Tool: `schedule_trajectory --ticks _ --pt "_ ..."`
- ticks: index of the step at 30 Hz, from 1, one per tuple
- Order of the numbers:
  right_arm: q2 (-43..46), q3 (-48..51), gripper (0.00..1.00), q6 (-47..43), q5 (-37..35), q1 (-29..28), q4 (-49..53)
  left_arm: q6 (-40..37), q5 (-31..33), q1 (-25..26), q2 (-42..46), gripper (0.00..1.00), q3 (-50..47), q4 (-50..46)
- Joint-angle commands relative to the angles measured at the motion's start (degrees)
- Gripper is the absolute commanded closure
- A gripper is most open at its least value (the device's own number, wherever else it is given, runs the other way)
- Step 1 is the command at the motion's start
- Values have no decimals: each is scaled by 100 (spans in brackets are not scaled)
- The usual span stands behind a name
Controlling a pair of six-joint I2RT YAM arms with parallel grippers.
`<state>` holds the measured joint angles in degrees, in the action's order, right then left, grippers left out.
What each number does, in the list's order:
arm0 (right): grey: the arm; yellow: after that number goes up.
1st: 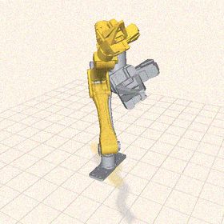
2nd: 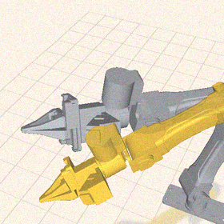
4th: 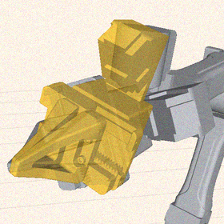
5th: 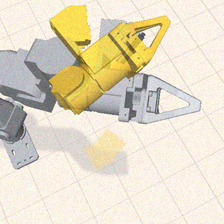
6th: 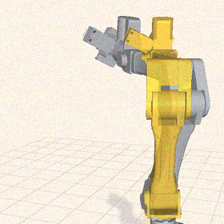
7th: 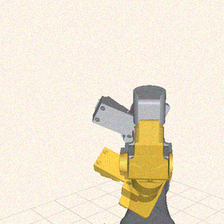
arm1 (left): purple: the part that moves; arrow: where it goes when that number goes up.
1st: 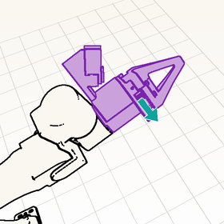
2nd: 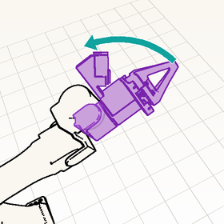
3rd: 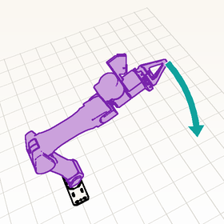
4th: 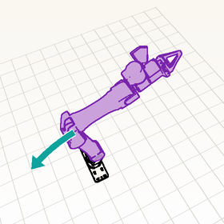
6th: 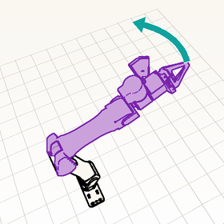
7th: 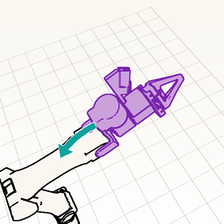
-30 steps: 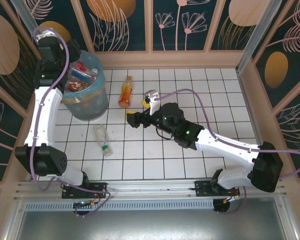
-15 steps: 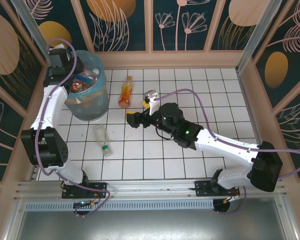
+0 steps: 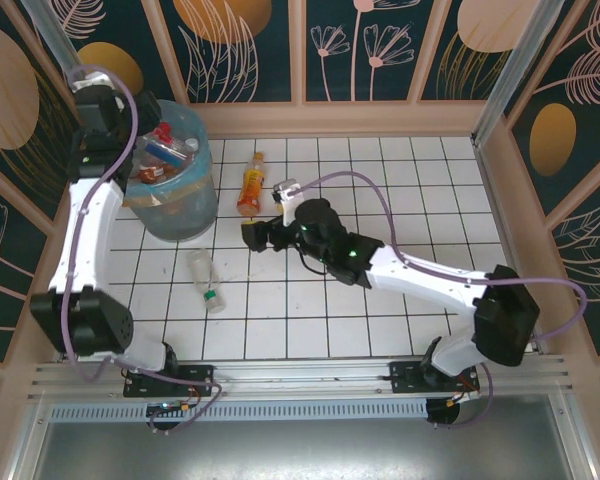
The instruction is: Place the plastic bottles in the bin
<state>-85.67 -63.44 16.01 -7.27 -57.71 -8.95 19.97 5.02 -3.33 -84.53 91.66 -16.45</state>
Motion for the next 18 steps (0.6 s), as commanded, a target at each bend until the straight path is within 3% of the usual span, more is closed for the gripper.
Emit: schedule_trajectory --ticks 1,5,9,12,18 --pt "-494 -689 1 260 -493 101 710 -59 9 13 784 23 -331 217" --pt "-1261 -1481 1 593 -307 459 1236 -9 -760 56 1692 26 -1387 629" --pt "-2019 -2084 1 897 295 897 1317 -92 -1517 458 2589 27 -2628 1186" --pt "-2622 -2521 1 1034 567 1156 1304 -199 -1821 903 3176 28 -3454 1398" --pt "-3888 -3716 1 983 818 1346 1668 -211 -2543 1010 4200 28 -5026 1685"
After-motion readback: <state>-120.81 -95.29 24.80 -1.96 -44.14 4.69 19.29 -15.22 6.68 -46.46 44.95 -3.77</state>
